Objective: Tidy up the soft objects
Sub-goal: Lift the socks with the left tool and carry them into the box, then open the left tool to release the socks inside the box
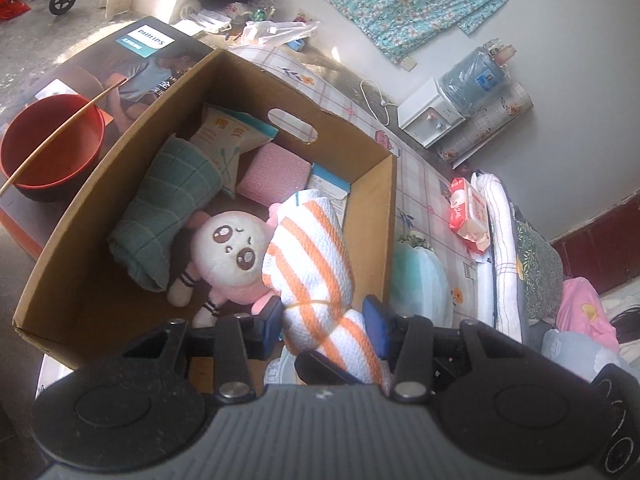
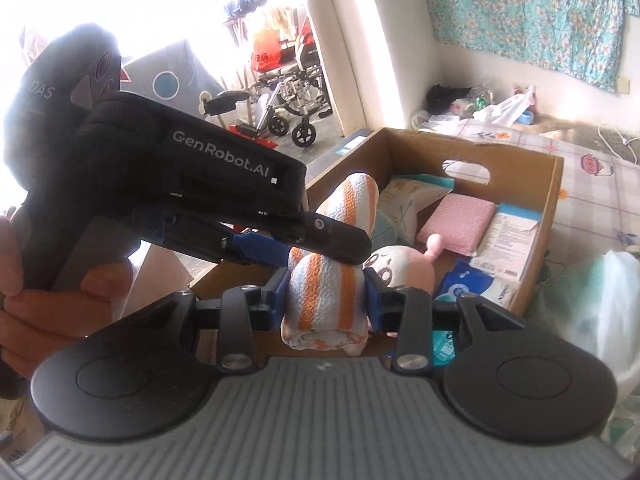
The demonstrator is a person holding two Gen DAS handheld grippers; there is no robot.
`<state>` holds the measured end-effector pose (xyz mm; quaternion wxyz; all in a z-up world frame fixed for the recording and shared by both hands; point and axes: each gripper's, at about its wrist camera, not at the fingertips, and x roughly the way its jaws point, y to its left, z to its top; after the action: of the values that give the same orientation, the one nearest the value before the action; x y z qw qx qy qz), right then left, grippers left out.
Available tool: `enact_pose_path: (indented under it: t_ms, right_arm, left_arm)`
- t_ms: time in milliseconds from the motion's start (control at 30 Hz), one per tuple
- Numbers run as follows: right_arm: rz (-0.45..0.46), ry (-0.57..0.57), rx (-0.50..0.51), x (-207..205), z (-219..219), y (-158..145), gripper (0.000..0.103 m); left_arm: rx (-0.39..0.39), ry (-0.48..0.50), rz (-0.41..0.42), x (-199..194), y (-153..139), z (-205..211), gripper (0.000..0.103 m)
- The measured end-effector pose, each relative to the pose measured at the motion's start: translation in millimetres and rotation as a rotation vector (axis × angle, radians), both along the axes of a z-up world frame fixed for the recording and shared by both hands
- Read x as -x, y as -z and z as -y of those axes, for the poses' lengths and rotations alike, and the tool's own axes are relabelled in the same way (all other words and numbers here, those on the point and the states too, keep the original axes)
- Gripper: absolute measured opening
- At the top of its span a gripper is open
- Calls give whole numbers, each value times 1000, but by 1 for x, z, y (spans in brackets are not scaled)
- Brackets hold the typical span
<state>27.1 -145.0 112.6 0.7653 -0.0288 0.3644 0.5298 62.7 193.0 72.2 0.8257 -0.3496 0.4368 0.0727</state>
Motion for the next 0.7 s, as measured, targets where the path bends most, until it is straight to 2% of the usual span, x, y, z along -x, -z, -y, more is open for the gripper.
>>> enact_pose_path:
  t_ms: [233, 367, 433, 500, 700]
  right_arm:
    - [-236, -126, 36, -9, -47, 38, 37]
    - [-348, -194, 55, -18, -79, 59, 37]
    - [-415, -224, 70, -21, -90, 70, 38]
    - [-453, -249, 103, -23, -101, 80, 38]
    - [-465, -295, 213, -19, -121, 101, 40]
  left_arm:
    - [-11, -79, -81, 17, 36, -37, 45]
    - [-30, -109, -114, 25, 44, -52, 55]
    - [-27, -128, -130, 30, 48, -58, 55]
    - [-9, -139, -141, 35, 52, -66, 56]
    - [11, -148, -128, 46, 53, -75, 61]
